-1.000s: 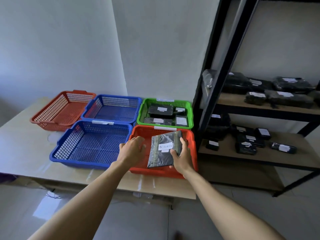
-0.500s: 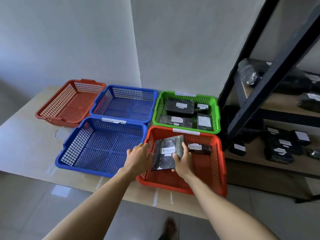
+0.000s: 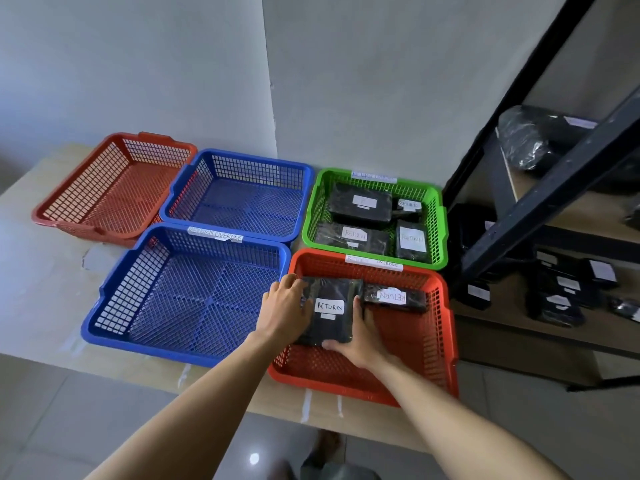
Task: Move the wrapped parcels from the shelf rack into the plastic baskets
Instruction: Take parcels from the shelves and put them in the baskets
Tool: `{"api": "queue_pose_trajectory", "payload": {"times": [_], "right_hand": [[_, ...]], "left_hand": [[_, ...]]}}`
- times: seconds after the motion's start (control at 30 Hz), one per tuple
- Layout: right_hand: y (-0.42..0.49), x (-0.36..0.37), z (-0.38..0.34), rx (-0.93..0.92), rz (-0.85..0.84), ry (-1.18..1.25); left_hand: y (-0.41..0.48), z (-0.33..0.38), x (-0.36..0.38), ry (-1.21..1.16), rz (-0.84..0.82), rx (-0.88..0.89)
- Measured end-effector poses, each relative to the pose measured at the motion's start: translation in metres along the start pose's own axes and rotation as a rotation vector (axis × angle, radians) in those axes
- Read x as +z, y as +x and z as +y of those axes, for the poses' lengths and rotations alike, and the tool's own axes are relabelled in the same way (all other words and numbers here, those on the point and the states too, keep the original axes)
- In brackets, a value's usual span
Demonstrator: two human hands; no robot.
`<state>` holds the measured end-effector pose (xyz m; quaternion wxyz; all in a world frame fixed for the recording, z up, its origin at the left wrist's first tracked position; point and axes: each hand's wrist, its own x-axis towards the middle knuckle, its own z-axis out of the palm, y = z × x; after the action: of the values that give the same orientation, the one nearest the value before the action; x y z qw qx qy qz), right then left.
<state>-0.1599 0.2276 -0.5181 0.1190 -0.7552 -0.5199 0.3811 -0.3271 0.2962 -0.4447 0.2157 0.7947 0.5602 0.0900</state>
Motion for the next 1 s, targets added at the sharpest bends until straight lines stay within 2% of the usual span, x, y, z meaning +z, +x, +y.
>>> {"api": "queue_pose_trajectory", "payload": {"times": [0.1,0.3,0.5,0.57,0.7,0.83,0.9,1.0], "right_hand": [[-0.005,-0.002,-0.006,-0.032,0.026,0.043],[-0.006,-0.005,0.003,-0.012,-0.084,-0.049],[-0.002,-0.014,0.01,0.01,-0.054,-0.07],[0.001,-0.022,0.015,0.016,0.012,-0.107],[0.012,-0.047,0.023,-0.052,0.291,-0.348],[0.028,-0.066,0.036,0.04,0.157,-0.609],[0.032,-0.069,0.04,0.027,0.19,-0.71],[0.038,-0.074,0.037,0.033,0.186,-0.723]], "left_hand": [[0.001,-0.002,-0.001,0.0,-0.007,-0.006],[-0.003,-0.002,-0.001,0.004,-0.02,0.005],[-0.002,-0.002,0.002,0.052,-0.053,0.033],[0.0,-0.001,0.003,0.077,-0.057,0.037],[0.002,0.002,0.007,0.11,-0.073,0.04],[0.003,0.006,0.013,0.148,-0.127,0.053],[0.004,0.008,0.016,0.157,-0.147,0.052],[0.007,0.011,0.02,0.177,-0.162,0.042]]}}
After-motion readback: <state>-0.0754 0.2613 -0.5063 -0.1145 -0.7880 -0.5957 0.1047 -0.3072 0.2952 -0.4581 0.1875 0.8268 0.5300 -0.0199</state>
